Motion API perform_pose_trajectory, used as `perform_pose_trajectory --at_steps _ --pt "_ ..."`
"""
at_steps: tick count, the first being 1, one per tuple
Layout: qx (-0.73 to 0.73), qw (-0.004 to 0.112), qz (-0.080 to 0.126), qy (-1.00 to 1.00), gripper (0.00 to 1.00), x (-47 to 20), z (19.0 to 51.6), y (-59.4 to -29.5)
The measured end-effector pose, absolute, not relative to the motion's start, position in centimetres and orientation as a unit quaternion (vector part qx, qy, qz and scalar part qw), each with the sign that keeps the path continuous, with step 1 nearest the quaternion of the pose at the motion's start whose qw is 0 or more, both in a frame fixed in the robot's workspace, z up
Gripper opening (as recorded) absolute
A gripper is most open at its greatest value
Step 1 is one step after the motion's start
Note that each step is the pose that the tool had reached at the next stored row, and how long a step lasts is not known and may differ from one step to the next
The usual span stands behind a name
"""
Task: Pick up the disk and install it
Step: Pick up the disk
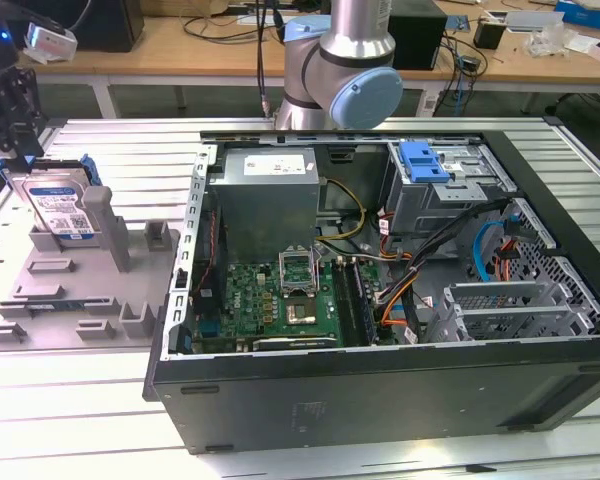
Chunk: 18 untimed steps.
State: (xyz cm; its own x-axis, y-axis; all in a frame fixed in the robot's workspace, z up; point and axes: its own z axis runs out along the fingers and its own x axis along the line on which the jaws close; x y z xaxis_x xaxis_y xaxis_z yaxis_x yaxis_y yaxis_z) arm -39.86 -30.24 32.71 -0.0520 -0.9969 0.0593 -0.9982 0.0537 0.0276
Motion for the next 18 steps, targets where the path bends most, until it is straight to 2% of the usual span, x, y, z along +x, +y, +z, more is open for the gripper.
perform_pose_trajectory --at_steps 18 --pt "0.688 0.031 0.010 -0.725 0.44 -40.0 31.5 -30.2"
